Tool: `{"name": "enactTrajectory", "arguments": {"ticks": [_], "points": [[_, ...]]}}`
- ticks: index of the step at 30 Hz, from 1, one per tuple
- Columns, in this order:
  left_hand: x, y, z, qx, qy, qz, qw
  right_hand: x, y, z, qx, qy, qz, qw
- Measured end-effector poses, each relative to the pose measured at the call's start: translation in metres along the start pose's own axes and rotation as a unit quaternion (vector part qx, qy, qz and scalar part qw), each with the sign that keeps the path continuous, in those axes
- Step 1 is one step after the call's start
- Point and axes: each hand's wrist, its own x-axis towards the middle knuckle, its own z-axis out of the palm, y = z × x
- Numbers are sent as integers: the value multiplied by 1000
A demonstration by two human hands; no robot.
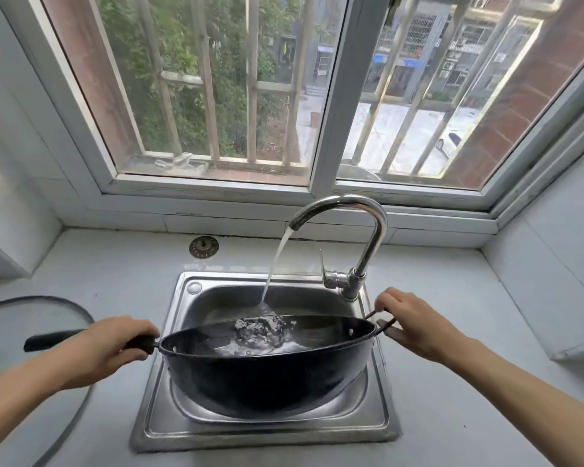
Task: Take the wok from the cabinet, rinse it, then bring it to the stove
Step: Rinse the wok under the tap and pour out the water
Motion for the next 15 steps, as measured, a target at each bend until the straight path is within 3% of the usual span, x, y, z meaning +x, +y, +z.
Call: {"name": "enactTrajectory", "arguments": {"ticks": [6, 15], "points": [[1, -2, -8, -13, 11, -8, 1000, -4, 5, -5, 20, -30, -29, 999], [3, 3, -5, -60, 66, -27, 996, 6, 10, -2, 156, 28, -22, 987]]}}
